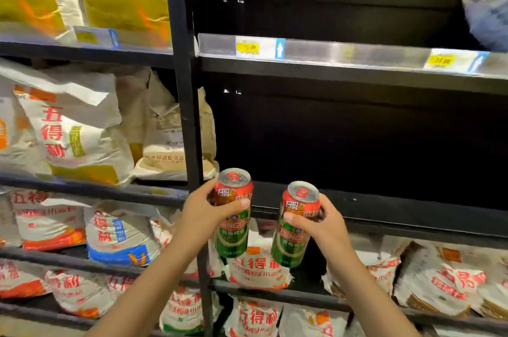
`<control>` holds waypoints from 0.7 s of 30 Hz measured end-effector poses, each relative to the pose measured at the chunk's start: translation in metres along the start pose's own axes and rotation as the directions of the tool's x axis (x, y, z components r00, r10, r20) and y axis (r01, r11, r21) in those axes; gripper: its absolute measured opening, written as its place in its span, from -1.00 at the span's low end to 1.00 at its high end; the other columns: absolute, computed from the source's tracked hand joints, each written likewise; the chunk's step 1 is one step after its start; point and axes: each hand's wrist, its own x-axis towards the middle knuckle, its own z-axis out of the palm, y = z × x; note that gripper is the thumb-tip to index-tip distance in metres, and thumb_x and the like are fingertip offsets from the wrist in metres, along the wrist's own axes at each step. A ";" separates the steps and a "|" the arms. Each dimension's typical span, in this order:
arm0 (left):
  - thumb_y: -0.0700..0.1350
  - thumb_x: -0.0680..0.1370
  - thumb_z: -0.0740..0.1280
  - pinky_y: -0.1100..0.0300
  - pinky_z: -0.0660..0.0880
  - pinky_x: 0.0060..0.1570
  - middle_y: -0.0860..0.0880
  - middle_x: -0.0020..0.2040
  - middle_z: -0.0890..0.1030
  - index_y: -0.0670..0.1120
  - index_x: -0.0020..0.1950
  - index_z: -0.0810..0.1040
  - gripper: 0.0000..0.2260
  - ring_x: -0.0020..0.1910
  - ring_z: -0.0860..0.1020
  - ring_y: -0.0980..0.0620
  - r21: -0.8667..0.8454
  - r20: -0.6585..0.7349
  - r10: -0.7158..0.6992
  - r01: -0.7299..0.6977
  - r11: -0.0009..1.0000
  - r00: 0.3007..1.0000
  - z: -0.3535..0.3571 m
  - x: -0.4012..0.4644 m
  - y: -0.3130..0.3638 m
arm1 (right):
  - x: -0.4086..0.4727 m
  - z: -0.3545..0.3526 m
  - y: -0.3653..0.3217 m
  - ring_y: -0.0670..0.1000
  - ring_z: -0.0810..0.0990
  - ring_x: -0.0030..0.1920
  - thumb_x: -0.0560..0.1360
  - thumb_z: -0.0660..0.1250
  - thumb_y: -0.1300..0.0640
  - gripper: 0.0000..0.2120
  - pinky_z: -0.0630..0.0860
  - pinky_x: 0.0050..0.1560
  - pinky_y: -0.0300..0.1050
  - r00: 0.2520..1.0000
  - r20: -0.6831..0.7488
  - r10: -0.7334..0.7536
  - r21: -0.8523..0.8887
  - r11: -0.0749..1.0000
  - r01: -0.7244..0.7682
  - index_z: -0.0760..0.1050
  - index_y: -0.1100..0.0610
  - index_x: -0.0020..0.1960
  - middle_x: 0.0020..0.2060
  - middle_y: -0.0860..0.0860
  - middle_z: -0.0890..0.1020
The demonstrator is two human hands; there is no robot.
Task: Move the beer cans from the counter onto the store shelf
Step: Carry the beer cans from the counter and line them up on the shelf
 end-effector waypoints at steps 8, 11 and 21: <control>-0.06 0.32 0.55 0.08 0.52 0.07 0.04 0.06 0.62 0.10 0.12 0.52 -0.58 0.05 0.58 0.07 -0.045 -0.040 -0.025 0.024 0.999 0.999 0.010 0.122 -0.037 | 0.117 0.025 0.014 -0.10 0.57 0.05 0.32 0.51 0.14 -0.51 0.48 -0.09 -0.27 0.999 0.047 -0.022 -0.033 0.999 0.024 0.44 0.03 0.21 0.04 -0.07 0.60; -0.07 0.35 0.52 0.06 0.51 0.11 0.02 0.09 0.61 0.04 0.21 0.49 -0.54 0.08 0.56 0.06 -0.047 -0.081 -0.071 0.067 0.997 0.994 0.017 0.154 -0.051 | 0.155 0.034 0.019 -0.11 0.56 0.05 0.32 0.51 0.14 -0.52 0.49 -0.09 -0.26 0.998 0.068 0.008 -0.002 1.000 -0.008 0.43 0.00 0.18 0.04 -0.08 0.59; -0.13 0.31 0.54 0.08 0.55 0.02 -0.05 0.01 0.63 -0.09 0.13 0.51 -0.57 0.02 0.60 -0.01 -0.132 -0.210 -0.174 0.149 0.980 0.962 0.030 0.233 -0.081 | 0.251 0.061 0.036 -0.04 0.58 -0.01 0.27 0.55 0.19 -0.48 0.50 -0.05 -0.18 0.988 0.134 0.076 0.040 0.996 -0.082 0.41 0.00 0.15 -0.03 -0.07 0.60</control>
